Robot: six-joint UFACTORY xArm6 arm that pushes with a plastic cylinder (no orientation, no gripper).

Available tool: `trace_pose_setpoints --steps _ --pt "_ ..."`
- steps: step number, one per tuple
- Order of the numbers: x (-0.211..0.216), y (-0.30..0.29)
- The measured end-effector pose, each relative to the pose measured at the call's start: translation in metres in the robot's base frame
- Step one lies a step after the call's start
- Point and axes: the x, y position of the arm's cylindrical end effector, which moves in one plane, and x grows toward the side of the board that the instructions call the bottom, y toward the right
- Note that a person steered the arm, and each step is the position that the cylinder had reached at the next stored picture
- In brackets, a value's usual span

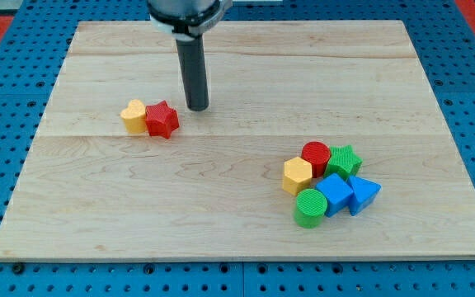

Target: Slide the arm to the top left of the yellow heart

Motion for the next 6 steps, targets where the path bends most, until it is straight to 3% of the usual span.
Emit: trace_pose_setpoints --steps 1,2,3,6 --pt "-0.029 -0.06" --pt "-0.023 -0.142" --pt "-0.023 -0.17" --pt "-0.021 -0.156"
